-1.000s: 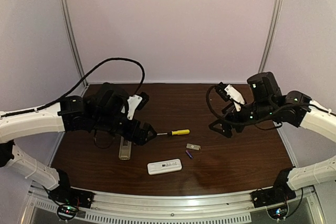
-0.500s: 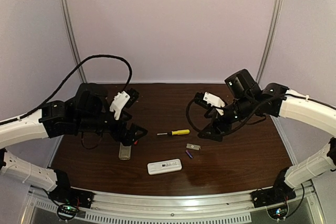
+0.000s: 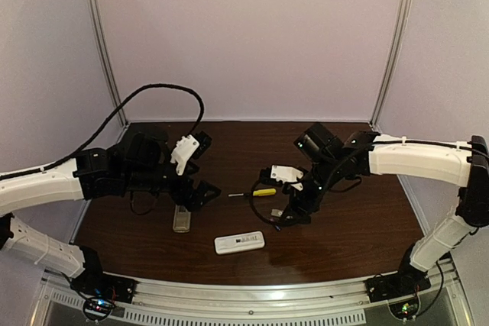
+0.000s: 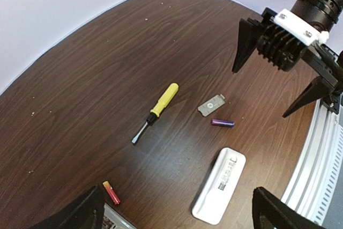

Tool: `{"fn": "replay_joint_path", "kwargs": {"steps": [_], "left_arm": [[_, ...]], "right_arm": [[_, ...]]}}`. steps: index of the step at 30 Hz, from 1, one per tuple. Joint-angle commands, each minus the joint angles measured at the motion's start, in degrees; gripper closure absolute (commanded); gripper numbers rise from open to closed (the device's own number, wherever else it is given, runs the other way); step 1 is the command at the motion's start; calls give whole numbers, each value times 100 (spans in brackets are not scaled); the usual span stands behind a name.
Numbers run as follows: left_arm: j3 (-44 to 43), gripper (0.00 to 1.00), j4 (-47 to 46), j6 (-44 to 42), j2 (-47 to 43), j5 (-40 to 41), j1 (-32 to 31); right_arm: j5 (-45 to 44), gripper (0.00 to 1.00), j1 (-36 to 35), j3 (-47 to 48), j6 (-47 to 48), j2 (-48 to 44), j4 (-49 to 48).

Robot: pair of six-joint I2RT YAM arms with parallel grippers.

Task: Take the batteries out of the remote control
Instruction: Pick up the remote control from the center of the board.

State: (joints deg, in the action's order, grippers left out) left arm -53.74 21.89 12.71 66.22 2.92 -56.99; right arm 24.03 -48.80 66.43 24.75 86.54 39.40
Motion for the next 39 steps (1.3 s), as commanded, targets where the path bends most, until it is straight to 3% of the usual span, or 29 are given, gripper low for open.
{"fn": "replay_joint_path", "kwargs": {"steps": [1,13,39], "left_arm": [[41,3,-472,-176,185,-278,300],[330,3,-900,-367,262,-960,849],[839,3,-590,-42,-546,-993,865]], "right_arm": [[-135,0,-41,243,347,302,-123],[-3,0,-157,509,683,1107,-284],[15,2,-869,393,347,1776,-1179]]}}
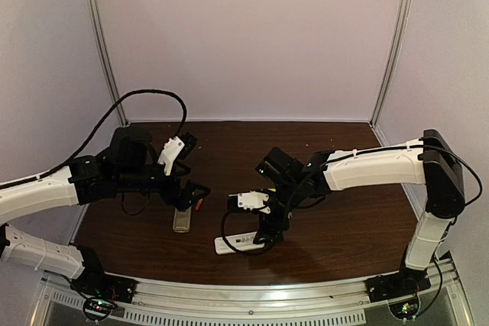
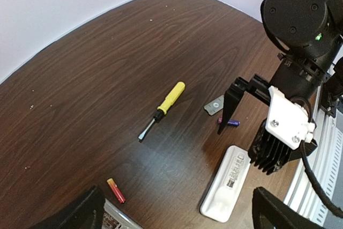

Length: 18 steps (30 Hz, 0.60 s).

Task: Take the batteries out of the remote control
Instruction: Pick up the remote control from the center of the board.

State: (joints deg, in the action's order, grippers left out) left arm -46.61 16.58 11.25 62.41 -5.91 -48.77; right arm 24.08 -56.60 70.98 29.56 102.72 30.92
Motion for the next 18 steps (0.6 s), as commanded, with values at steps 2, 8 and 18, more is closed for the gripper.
{"fn": "replay_joint_path", "kwargs": {"steps": [2,8,18], "left_arm": [[165,3,-56,138,-215,-114,45],[256,3,-108,252,-329,-89,44],[280,3,-74,308,-434,-45,43]], "right_arm": [[-40,2,-141,-46,-133,212,-425],[-393,4,-356,-11,-124,480,-584],[-628,15,-533,-97,-223,759,-809]]}}
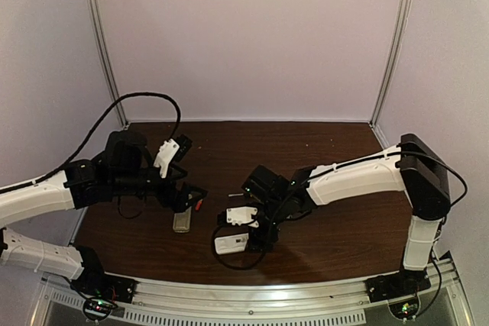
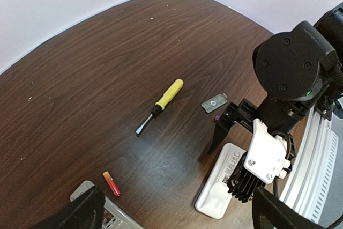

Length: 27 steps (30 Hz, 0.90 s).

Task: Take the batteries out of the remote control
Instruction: Pick up the remote control from the center of the board.

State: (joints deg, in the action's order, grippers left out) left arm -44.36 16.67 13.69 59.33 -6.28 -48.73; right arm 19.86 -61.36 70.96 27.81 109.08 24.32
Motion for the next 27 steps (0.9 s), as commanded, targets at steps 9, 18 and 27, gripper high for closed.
{"fn": "replay_joint_path", "kwargs": {"steps": [9,18,27], "left_arm": [[61,3,29,65,-212,-5,39],[72,3,23,38,-200,-68,39],[137,2,22,10,-335,-65,39]], "right_arm": [[-387,34,-201,-321,28,224,-213],[-395,54,-243,-407,-5,300,-217],[-463,75,-245,-378,-59,276,-180]]}}
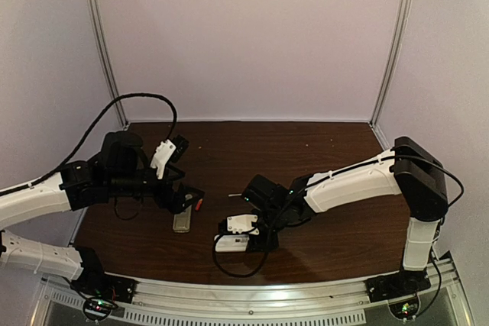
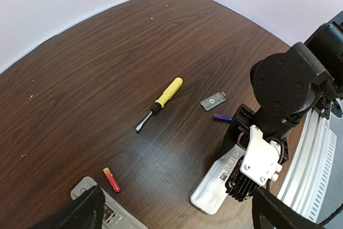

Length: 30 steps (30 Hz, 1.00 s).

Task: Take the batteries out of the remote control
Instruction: Pick up the remote control from the center of the board.

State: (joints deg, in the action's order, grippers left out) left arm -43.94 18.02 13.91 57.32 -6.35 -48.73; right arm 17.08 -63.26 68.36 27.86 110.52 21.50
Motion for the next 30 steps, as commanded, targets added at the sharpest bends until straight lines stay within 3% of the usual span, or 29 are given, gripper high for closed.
{"fn": "replay_joint_path", "kwargs": {"steps": [1,8,30], "left_arm": [[111,2,-114,1,-164,-59,41],[206,3,-78,27,-364,-82,39],[-1238,3,629,1052,232,18,39]], "right_arm": [[-194,76,-59,-102,-95,103,87],[-268,88,-54,11,-504,-261,39],[-1669,98,-103,-213,-1616,-2441,142]]}}
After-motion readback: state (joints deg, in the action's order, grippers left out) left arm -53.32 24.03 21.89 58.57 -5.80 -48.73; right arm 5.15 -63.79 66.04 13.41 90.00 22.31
